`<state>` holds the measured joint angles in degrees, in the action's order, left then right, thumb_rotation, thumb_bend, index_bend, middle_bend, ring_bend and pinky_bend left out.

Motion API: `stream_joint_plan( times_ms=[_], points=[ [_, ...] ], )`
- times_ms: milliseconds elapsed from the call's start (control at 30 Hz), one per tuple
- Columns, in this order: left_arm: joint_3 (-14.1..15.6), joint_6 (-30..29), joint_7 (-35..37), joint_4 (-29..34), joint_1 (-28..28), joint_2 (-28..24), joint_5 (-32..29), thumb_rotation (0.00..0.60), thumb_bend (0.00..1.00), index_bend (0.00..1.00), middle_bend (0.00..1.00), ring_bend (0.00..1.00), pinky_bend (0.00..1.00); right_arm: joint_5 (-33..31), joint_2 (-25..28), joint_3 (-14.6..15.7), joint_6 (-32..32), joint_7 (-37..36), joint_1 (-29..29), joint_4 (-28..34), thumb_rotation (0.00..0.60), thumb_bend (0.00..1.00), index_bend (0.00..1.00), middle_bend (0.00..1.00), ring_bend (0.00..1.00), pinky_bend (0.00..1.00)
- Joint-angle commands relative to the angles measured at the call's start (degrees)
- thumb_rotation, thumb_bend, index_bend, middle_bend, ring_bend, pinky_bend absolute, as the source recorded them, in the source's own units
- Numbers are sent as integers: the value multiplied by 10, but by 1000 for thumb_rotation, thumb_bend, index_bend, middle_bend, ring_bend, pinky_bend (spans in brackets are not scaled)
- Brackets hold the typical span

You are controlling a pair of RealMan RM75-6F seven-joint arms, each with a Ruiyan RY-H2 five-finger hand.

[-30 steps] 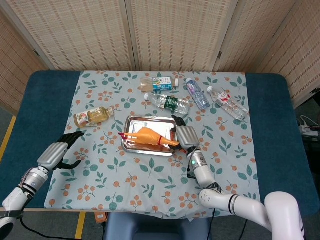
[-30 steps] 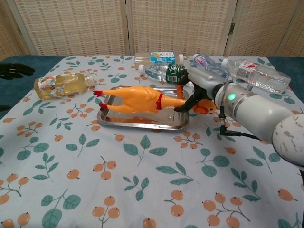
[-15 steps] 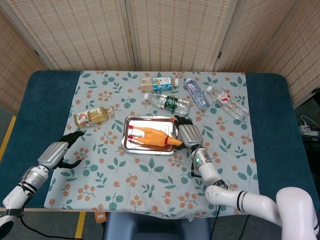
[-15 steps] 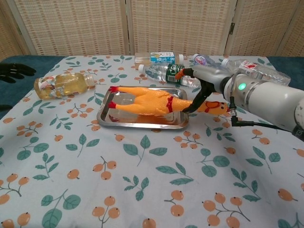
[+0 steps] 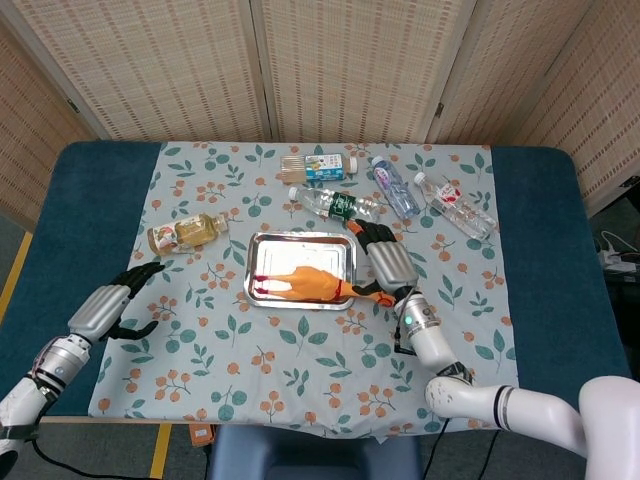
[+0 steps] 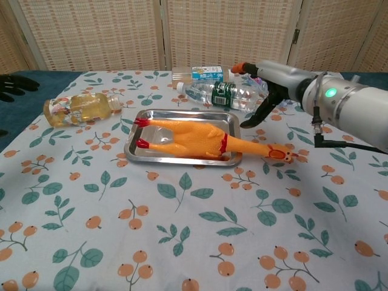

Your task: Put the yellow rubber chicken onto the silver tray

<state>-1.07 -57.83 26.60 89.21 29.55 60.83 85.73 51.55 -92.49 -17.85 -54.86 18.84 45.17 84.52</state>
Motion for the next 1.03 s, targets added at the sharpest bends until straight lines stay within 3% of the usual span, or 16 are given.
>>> stream_joint_plan(
  times_ms=[33, 133, 233, 367, 567, 733, 1033],
  points=[
    [21, -49, 5, 12, -33, -24, 32, 600, 354, 0, 0, 0, 115, 93, 81, 44, -68, -24, -63, 104, 600, 91, 0, 0, 0, 0],
    [47, -107, 4, 11, -78, -37, 56, 600, 373, 0, 0, 0, 114, 178, 151, 102, -129, -35, -124, 182, 600, 91, 0, 0, 0, 0],
    [67, -154, -26, 2, -125, -37, 57, 600, 386, 0, 0, 0, 114, 253, 202, 164, -184, -25, -179, 217, 600, 91, 0, 0, 0, 0],
    [80, -214, -76, -2, -181, -25, 48, 600, 402, 0, 0, 0, 113, 328, 238, 229, -257, -9, -246, 227, 600, 91, 0, 0, 0, 0],
    [98, -254, -116, -25, -230, -6, 51, 600, 403, 0, 0, 0, 115, 398, 254, 292, -341, -10, -336, 182, 600, 91, 0, 0, 0, 0],
    [88, -277, -153, -29, -244, -1, 53, 600, 409, 0, 0, 0, 106, 408, 245, 297, -379, -40, -380, 128, 600, 92, 0, 0, 0, 0],
    [76, -298, -175, -33, -255, 8, 65, 600, 410, 0, 0, 0, 99, 431, 263, 275, -399, -73, -402, 123, 600, 91, 0, 0, 0, 0]
  ],
)
